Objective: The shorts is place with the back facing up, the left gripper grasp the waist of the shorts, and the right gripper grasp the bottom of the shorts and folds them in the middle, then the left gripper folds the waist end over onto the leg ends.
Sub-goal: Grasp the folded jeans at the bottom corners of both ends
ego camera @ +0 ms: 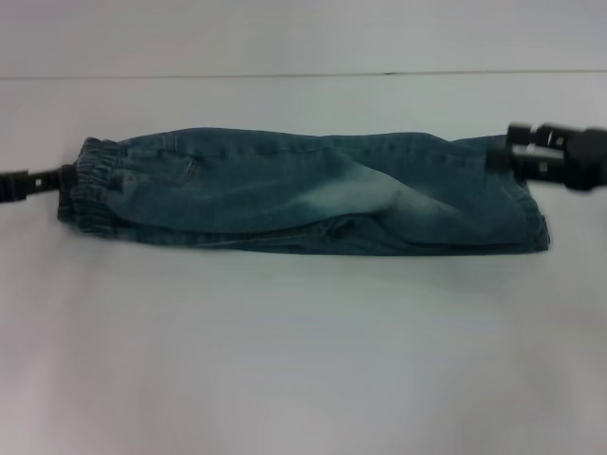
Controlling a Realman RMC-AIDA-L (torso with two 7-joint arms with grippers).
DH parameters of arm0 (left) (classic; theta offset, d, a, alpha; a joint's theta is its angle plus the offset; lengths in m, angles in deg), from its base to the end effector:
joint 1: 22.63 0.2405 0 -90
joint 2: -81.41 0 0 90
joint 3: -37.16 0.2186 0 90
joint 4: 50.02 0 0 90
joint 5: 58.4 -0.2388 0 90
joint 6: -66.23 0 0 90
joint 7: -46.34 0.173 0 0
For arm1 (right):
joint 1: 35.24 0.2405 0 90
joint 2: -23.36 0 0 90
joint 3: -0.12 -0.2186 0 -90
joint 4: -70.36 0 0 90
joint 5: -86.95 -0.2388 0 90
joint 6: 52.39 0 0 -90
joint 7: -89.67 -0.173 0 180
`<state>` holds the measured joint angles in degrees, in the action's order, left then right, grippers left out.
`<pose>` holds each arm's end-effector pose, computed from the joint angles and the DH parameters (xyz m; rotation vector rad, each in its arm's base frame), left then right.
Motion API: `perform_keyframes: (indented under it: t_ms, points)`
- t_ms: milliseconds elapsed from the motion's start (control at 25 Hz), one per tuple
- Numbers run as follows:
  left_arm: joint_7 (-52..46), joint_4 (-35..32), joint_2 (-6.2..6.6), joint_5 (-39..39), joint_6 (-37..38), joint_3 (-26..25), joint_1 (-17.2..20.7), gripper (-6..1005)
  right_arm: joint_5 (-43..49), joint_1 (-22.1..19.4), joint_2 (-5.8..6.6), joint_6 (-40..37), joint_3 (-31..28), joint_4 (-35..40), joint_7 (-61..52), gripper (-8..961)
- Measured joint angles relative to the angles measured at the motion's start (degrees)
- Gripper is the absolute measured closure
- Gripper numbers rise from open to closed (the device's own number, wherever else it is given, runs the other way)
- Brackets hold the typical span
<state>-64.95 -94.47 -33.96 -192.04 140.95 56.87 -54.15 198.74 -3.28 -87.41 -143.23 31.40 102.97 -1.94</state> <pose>-0.3321 0.3833 0.0880 -2.0762 -1.3247 -0.4806 0.2597 0.3686 0.0607 -2.5179 0.9234 0.8343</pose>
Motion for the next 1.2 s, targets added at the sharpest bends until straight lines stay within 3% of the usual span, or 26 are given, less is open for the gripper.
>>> perform_keyframes:
  t_ms: [120,280,440,720,1200]
  points:
    - [0.2,-0.52,0.09,-3.97,-0.12,1.12,-0.46,107,2.71,0.33,1.02,-9.15,1.78,0.15,-0.15,79]
    - [0.16,-0.47,-0.42,-6.27,-6.83,5.51,-0.8,80,6.02,1.02,0.88,-16.09,2.17,0.18,-0.92,84]
    - [0.15,0.58,-1.04,-6.71,-12.84,9.96,-1.24,54,6.77,0.95,0.37,-16.15,2.2,0.17,-1.41,85]
    - [0.44,1.68,-1.21,-7.13,-15.2,14.95,-2.23,51,7.16,0.5,0.05,-14.02,2.18,-0.53,-2.27,86]
    - [2.82,1.67,-1.86,-7.11,-14.0,15.71,-2.38,58,8.74,0.74,-1.26,-11.52,2.21,-0.44,-2.27,88]
